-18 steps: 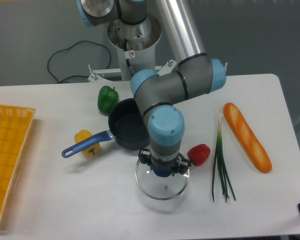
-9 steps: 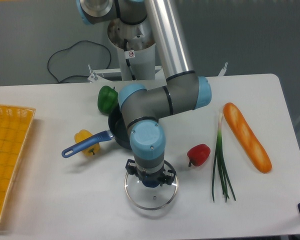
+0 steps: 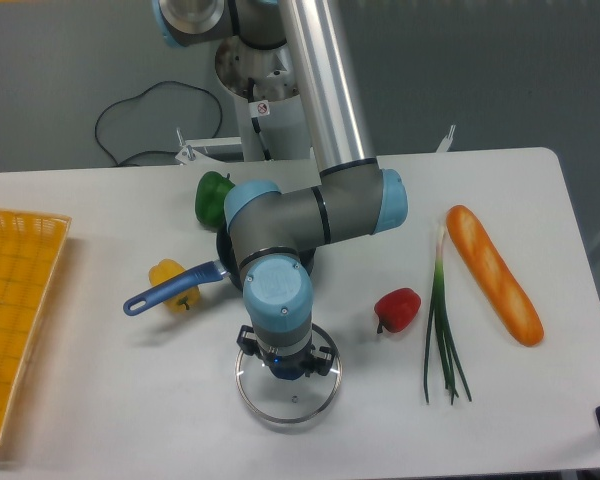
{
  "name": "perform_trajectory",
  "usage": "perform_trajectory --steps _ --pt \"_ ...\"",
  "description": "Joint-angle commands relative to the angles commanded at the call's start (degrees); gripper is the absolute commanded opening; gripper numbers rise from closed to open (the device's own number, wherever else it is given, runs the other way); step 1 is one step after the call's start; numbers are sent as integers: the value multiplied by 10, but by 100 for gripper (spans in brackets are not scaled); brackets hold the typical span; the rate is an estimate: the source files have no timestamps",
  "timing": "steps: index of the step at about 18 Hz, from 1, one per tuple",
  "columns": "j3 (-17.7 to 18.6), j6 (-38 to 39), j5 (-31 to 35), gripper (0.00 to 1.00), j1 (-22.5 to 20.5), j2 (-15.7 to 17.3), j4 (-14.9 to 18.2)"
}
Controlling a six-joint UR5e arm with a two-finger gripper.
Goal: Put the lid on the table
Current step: 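Hold the glass lid flat on the table surface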
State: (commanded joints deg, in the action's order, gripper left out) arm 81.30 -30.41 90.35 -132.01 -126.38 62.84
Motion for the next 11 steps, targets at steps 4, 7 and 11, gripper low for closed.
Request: perform_trajectory --steps 4,7,11 --pt "0 4 -2 46 1 -3 -4" --pt "0 5 -3 46 1 -5 -7" --pt "0 7 -4 46 2 -6 -8"
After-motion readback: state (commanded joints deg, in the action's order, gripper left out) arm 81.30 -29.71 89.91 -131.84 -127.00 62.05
